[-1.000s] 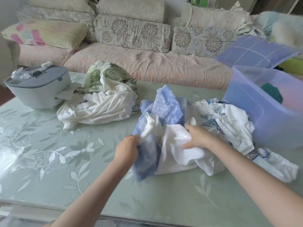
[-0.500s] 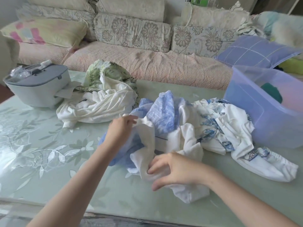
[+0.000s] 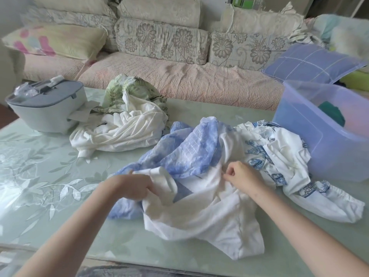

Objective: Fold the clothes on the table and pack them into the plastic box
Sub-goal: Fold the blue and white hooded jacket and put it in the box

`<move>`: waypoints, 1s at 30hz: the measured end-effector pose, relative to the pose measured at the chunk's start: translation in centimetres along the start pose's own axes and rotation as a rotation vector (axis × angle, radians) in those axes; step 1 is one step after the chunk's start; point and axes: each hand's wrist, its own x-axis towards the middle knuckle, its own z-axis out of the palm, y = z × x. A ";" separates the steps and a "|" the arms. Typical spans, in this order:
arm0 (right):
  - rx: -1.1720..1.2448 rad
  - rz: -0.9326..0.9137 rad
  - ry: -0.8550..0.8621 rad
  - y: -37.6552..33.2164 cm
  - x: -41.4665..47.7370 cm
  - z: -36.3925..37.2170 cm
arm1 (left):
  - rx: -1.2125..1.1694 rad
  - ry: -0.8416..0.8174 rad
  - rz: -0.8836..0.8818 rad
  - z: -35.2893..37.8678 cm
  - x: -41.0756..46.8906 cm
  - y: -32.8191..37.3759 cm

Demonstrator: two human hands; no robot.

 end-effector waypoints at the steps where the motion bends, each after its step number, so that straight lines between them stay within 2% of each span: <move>1: -0.050 0.011 -0.001 0.1 0.1 -0.3 | 0.049 0.032 -0.044 -0.4 -0.1 -0.5; 4: -0.150 0.041 -0.143 0.0 -0.5 -0.9 | 0.105 0.077 -0.185 -1.5 -0.4 -1.2; 6: -0.037 0.049 -0.172 -0.2 -1.2 -1.0 | 0.094 0.066 -0.141 -2.2 -1.1 -1.2; 7: 0.029 0.056 -0.113 -0.4 -1.4 -1.3 | 0.021 0.106 -0.061 -2.5 -1.2 -1.0; 8: 0.067 0.069 -0.030 -0.6 -1.4 -1.6 | -0.096 0.187 0.018 -3.0 -1.4 -0.3; 10: 0.009 0.087 0.054 -1.1 -1.4 -1.9 | -0.286 0.499 0.126 -3.5 -0.9 1.6; 11: -0.064 0.106 0.028 -1.3 -1.5 -1.7 | -0.293 0.661 0.155 -3.5 0.1 2.7; 12: -0.123 0.125 -0.029 -1.4 -1.7 -1.4 | -0.261 0.752 0.178 -3.2 1.3 3.7; 13: -0.142 0.129 -0.089 -1.5 -2.1 -1.0 | -0.214 0.775 0.196 -2.7 2.6 4.6; 17: -0.126 0.045 -0.271 -1.7 -4.1 1.1 | 0.012 0.577 0.024 -0.5 6.4 5.4; 21: -0.166 -0.048 -0.210 -1.9 -4.2 2.2 | 0.047 0.630 -0.206 0.1 5.8 3.7; 23: -0.254 -0.055 -0.097 -1.6 -3.1 0.8 | 0.038 0.587 -0.324 0.0 4.6 2.3; 25: -0.302 -0.054 0.150 -0.7 -1.1 -1.4 | 0.007 0.485 -0.367 -0.3 3.1 1.8; 26: -0.293 -0.083 0.306 -0.1 0.1 -2.6 | -0.060 0.403 -0.341 -0.4 2.2 1.9; 28: -0.287 -0.123 0.517 0.7 2.3 -4.6 | -0.379 0.146 -0.205 -0.8 0.0 3.2; 29: -0.294 -0.125 0.540 0.9 3.3 -5.0 | -0.524 0.000 -0.137 -0.9 -1.1 4.1; 30: -0.293 -0.130 0.511 0.7 4.0 -5.2 | -0.553 -0.067 -0.078 -1.2 -1.9 4.8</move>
